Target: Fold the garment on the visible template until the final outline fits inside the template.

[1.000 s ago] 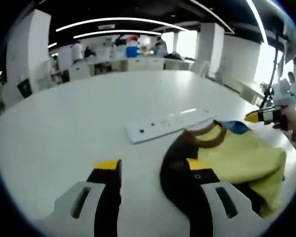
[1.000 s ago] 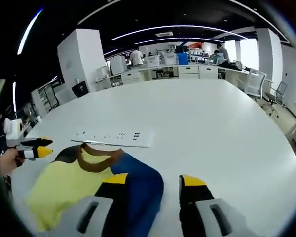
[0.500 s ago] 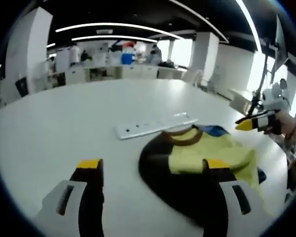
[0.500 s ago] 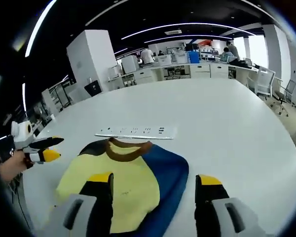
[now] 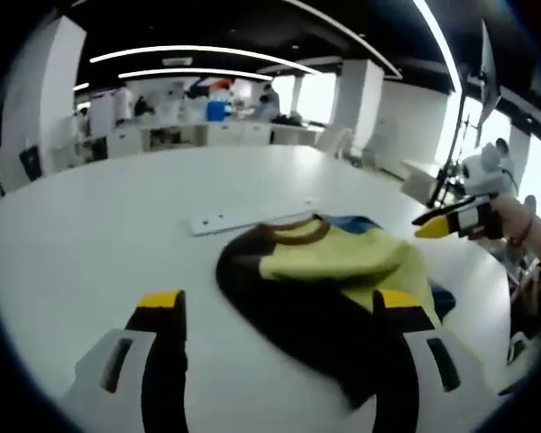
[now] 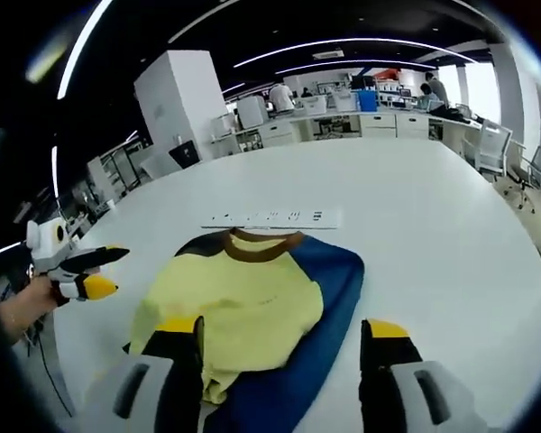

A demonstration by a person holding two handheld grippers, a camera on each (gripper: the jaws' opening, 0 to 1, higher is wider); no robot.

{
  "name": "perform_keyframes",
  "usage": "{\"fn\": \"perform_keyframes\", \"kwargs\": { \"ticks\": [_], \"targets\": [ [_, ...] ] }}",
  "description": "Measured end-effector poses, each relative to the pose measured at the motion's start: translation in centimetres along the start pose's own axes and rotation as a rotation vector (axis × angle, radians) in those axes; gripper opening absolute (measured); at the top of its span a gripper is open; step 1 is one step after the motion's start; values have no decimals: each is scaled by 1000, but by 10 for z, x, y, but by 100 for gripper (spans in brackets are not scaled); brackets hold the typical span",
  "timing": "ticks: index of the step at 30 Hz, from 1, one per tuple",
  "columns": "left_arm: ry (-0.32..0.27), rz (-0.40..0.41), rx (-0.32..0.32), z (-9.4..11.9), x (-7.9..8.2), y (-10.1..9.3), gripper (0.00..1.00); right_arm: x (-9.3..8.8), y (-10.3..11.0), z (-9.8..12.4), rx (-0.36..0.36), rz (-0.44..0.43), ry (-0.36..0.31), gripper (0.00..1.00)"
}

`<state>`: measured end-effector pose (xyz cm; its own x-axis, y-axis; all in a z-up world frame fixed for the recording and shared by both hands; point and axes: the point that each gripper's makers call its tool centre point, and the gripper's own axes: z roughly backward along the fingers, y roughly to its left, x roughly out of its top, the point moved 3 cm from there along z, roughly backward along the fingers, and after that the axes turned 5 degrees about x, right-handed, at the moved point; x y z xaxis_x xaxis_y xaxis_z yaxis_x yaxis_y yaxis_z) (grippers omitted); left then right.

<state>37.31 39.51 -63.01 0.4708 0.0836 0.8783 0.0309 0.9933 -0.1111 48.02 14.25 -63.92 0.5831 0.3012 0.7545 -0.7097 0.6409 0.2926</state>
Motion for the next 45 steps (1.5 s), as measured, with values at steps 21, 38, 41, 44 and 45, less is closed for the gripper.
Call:
{"fn": "perform_keyframes", "kwargs": {
  "ticks": [21,38,41,44,45],
  "targets": [
    [32,-90,-49,11,-36,-42,57,-61,29,17,25,25,84,58],
    [114,-161,-55,-2,-72,-59,39,-98,38,17,-64,148,126,34],
    [127,-149,-58,-5,-76,-62,36,-103,40,14,-64,157,142,32],
    [153,-187,-46,-6,-81,-62,30,-108,41,11,-64,164,165,29],
    [157,-185,-47,-6,-82,-62,28,-109,40,11,-69,168,167,29]
  ]
}}
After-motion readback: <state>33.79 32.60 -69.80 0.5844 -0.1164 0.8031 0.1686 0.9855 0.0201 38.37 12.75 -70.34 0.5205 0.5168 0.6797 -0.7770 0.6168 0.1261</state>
